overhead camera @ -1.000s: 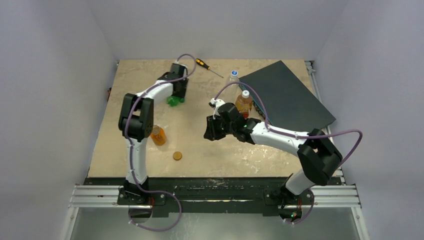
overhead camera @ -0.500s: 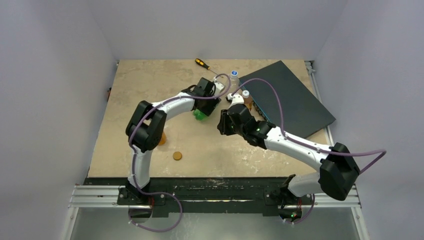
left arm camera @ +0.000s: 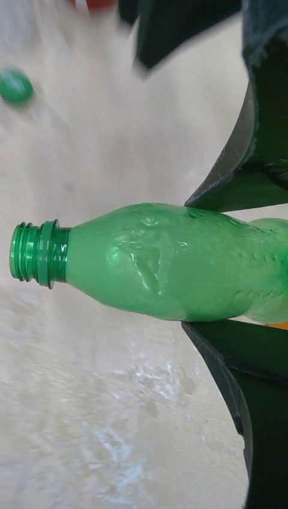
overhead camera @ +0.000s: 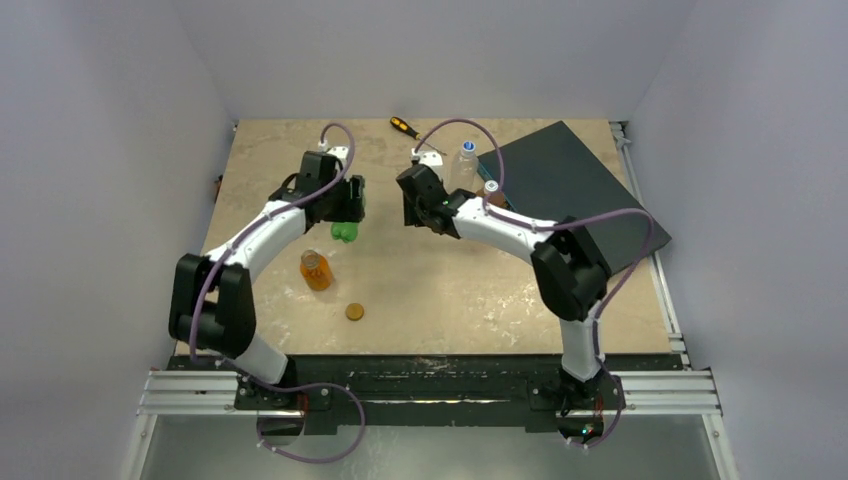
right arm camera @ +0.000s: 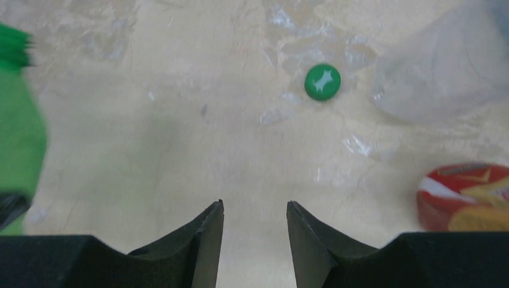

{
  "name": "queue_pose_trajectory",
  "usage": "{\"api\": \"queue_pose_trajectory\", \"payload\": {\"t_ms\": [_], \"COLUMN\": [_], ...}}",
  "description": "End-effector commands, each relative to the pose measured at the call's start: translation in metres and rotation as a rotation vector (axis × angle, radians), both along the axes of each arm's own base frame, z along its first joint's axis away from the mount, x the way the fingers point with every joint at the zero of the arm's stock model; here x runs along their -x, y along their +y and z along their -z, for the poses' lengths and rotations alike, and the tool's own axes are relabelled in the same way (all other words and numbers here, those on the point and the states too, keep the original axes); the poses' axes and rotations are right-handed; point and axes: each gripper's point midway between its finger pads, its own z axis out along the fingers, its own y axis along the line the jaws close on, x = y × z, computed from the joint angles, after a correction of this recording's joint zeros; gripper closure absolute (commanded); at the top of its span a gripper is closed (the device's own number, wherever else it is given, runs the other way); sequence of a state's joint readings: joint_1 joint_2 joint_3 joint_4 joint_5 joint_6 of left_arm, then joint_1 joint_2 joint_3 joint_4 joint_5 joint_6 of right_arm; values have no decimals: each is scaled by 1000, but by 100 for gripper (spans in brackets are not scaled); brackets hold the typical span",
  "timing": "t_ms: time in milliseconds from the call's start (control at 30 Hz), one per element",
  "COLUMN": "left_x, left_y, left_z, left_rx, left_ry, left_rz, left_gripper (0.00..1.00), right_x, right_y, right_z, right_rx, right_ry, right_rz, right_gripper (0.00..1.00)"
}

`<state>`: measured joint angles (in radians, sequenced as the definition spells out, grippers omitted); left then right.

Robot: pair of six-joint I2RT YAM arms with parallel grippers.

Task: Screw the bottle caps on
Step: Move the bottle cap to the center of the board, then pick up the bottle cap from the center of the board.

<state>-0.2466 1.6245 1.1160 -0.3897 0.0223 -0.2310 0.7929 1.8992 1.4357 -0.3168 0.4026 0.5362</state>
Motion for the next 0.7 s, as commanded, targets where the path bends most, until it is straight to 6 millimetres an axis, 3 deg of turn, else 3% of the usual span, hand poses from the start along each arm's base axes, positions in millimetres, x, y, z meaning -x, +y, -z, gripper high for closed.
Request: {"api": "queue_pose_trajectory", "payload": {"t_ms": [0,233,500,667], "left_x": [-12,12,29,30], "left_y": [-43,-49,-49,-51], "left_z": [-90,-129,-143,-145], "left_rx": [183,200,211,214], "left_ry": [-283,-404,-439,-436], "left_rz": [63,123,160,175], "left_gripper": [100,100,100,100], "right_x": [-52,-104,-129,-133], "right_y": [-9,-20,-32,-30], "right_z": [10,31,45,52], "right_rx": [84,137,150,149], "right_ry": [-19,1,12,21], "right_rz": [91,166,201,186], "right_gripper": [51,42,39,41]}}
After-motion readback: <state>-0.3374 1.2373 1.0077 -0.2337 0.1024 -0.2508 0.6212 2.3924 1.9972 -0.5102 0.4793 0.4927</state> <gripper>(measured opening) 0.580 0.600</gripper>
